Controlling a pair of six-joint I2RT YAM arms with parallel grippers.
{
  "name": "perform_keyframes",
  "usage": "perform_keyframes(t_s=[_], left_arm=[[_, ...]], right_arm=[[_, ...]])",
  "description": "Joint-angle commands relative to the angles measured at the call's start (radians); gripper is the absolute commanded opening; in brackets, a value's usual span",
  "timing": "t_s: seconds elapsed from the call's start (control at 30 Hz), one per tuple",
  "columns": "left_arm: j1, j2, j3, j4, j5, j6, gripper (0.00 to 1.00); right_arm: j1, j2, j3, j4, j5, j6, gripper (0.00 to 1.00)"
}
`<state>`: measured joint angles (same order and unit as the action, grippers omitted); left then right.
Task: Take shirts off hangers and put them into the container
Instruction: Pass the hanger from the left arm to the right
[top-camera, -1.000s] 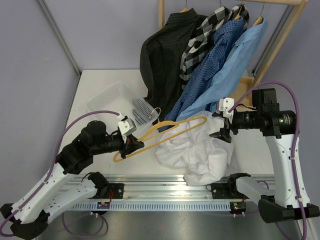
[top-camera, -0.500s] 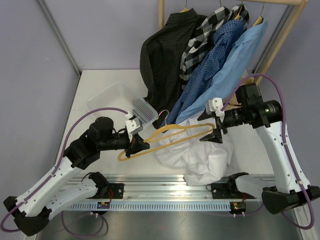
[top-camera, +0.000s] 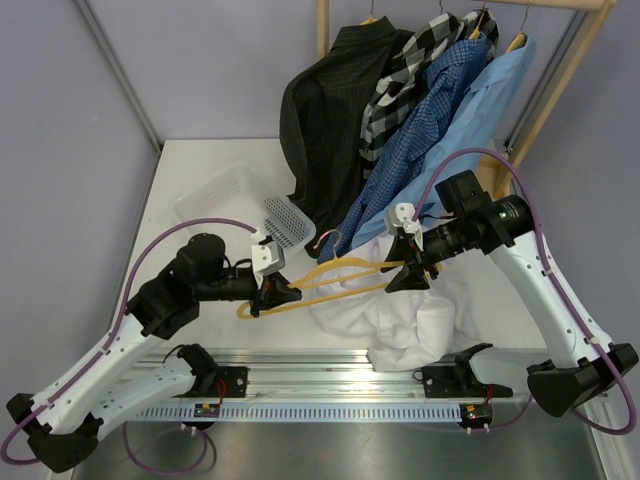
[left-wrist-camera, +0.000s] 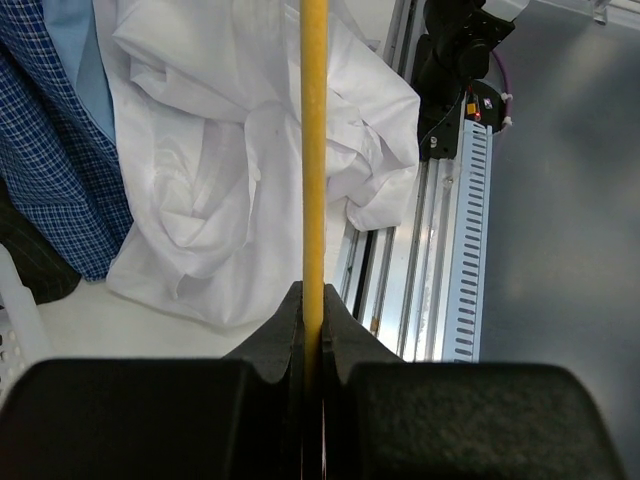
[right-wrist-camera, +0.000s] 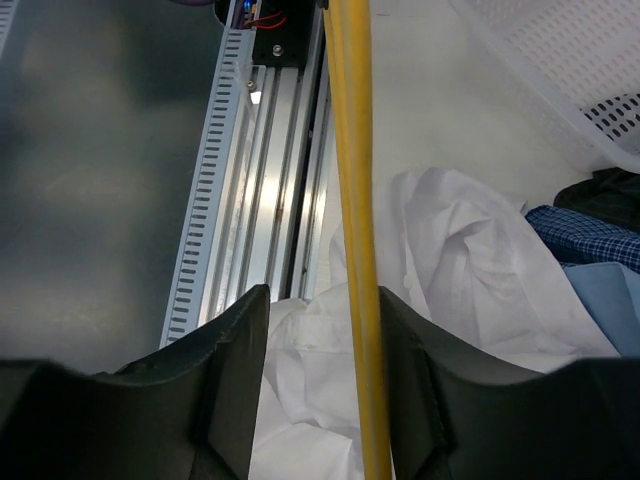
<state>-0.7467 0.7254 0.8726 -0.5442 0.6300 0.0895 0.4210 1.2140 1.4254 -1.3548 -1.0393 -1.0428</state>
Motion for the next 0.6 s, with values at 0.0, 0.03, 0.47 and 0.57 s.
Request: perform_keyframes(t_s=[0.0,0.03,0.47,0.57], left_arm=[[0.001,-0.006,0.012,0.073,0.033,0.052,0.00],[0.000,-0.003,0.012,0.073,0.027,0.056,0.00],[0.001,0.009,0.014,0.105,-0.116,0.082,0.01],[0.001,-0.035,-0.021,0.147,-0.200,0.073,0.29]], right_arm=[[0.016,-0.013,-0.005,-0.079,-0.028,0.021,0.51],[0.018,-0.014,-0.011,-0.075,-0.034,0.026,0.46],[0.009,-0.108,-0.055,0.019,-0.033,0.184,0.00],[-0.042,-0.166,-0.082,0.062,-0.044,0.242,0.00]])
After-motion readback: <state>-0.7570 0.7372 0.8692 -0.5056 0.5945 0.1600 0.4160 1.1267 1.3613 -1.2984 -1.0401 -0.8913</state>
